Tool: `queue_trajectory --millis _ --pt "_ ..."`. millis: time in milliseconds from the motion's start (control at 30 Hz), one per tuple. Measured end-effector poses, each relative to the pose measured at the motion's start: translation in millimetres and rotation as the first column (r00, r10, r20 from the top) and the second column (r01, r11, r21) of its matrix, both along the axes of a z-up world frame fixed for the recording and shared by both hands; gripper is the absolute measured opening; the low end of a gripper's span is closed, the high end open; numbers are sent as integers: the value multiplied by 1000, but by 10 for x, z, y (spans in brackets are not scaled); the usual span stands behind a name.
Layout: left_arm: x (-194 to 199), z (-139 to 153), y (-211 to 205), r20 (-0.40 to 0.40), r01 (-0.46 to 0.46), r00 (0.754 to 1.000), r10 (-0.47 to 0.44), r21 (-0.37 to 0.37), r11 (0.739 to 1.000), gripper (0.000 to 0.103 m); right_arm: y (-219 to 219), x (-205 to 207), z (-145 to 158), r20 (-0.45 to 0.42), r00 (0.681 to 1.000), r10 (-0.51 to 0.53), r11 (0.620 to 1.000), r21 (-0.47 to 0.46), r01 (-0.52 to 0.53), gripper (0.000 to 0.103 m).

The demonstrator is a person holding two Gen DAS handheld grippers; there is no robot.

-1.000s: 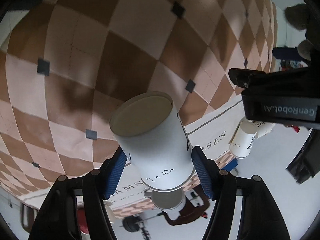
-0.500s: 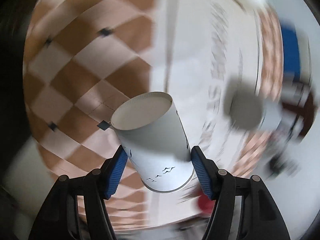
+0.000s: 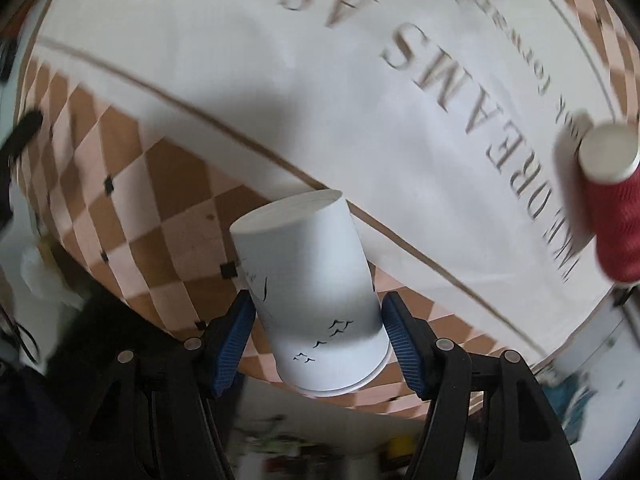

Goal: Flip cup upside down
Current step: 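Rotate the white cup with the right gripper so its rim faces down, then lower the inverted white cup onto the cloth and open the right gripper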

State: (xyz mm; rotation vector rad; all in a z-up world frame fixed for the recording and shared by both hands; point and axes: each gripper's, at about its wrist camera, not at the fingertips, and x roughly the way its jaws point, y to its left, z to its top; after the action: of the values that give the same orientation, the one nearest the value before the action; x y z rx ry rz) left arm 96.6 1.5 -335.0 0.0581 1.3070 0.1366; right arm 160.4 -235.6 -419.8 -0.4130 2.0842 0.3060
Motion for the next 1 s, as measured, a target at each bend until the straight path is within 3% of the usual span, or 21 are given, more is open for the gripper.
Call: queue_trajectory --millis 100,167,267,333,367,500,600,700,867,967,1000 --pt "3 -21 -63 6 5 1000 -4 -52 999 103 -39 57 22 8 1000 -25 1000 6 25 70" --pt "10 -29 -105 0 19 1000 -19 -86 996 103 -38 130 52 43 999 23 999 -23 -22 79" --pt "27 -49 -177 -17 32 999 -34 -100 995 103 54 270 116 99 994 56 998 -6 -56 80" --pt "30 -46 -210 -19 39 999 -41 -102 994 103 78 287 139 122 990 64 998 20 -67 77" --pt "32 -45 -218 -19 40 999 -42 -103 994 103 97 304 165 141 988 63 997 33 -68 59" --pt "62 -21 -257 -23 41 999 -43 -110 993 103 13 394 383 269 963 -34 995 102 7 61" --pt "120 -28 -292 -21 54 998 -57 -129 990 103 -98 473 635 382 912 -150 979 186 83 61" --pt "195 -62 -351 -21 75 997 -78 -121 990 103 -290 586 845 504 810 -301 944 277 179 61" --pt "339 -175 -450 -35 94 994 -99 -110 989 103 -473 574 944 658 566 -497 866 421 271 61" --pt "391 -224 -517 -36 112 993 -116 -102 988 103 -480 386 810 707 466 -531 847 454 276 61" --pt "395 -239 -545 -38 120 991 -125 -96 988 103 -412 350 779 718 452 -530 848 455 272 61"
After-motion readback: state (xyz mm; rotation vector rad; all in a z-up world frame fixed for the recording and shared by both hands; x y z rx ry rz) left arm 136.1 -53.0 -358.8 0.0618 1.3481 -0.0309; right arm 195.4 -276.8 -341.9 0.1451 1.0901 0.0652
